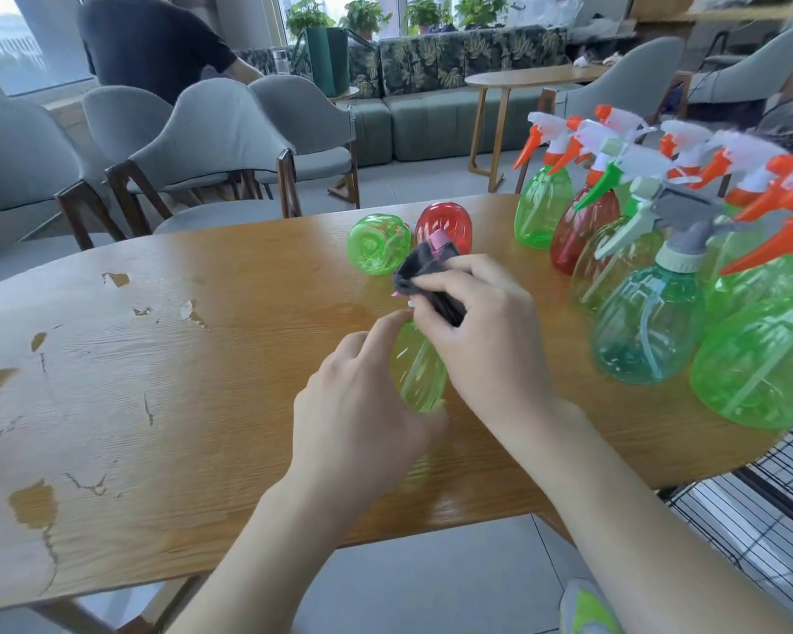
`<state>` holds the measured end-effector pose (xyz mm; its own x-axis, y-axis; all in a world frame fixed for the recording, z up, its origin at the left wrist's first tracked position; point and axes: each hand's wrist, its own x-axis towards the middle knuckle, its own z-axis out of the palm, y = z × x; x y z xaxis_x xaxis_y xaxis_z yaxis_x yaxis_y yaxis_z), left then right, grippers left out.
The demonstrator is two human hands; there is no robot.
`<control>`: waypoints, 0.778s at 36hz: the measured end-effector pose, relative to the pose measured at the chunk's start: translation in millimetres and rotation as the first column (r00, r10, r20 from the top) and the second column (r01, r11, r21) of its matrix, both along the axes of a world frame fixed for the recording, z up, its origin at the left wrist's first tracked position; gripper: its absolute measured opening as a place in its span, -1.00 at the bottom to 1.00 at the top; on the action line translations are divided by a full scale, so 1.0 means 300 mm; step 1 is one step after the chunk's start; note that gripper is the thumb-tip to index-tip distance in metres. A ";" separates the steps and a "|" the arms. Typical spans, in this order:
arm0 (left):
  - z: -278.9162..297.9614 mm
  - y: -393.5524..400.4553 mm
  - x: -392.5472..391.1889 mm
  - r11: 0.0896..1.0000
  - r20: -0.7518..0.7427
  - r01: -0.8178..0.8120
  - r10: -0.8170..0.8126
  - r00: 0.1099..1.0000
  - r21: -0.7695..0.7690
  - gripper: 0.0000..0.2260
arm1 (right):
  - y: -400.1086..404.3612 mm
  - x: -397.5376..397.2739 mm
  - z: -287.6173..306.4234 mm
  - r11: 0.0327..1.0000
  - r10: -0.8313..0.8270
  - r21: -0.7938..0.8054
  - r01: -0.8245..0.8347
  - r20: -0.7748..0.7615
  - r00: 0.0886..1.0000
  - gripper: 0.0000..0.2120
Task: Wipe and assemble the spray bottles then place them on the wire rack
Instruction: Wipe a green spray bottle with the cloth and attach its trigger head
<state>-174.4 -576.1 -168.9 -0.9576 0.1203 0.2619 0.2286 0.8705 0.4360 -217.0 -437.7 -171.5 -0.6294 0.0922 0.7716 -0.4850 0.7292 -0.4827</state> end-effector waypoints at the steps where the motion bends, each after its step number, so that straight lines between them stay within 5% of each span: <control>1: -0.001 0.000 0.000 1.000 -0.002 -0.001 0.001 1.000 0.000 -0.21 | -0.001 0.004 0.006 0.999 0.028 0.021 -0.028 0.015 1.000 -0.82; 9: 0.000 0.000 0.000 1.000 0.021 -0.002 0.002 1.000 0.021 -0.23 | 0.043 0.017 0.040 0.987 0.157 0.011 -0.159 0.067 0.985 -0.85; 15: 0.001 -0.006 0.008 0.998 0.020 0.012 -0.013 1.000 0.067 -0.24 | 0.104 -0.001 0.050 0.997 -0.043 -0.070 0.037 -0.083 0.996 -0.82; 23: -0.010 -0.013 0.002 0.995 -0.013 0.008 -0.007 1.000 0.100 -0.23 | 0.107 0.000 0.030 0.994 0.058 0.092 -0.065 0.083 0.995 -0.85; 28: -0.012 -0.012 0.011 0.997 -0.041 0.009 -0.006 0.999 0.073 -0.23 | 0.130 -0.001 0.020 0.999 -0.046 -0.008 0.047 0.067 0.997 -0.86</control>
<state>-171.2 -579.7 -172.5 -0.9451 0.1065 0.3090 0.2538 0.8348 0.4886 -217.2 -398.6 -165.6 -0.6743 0.1296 0.7270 -0.4169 0.7458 -0.5196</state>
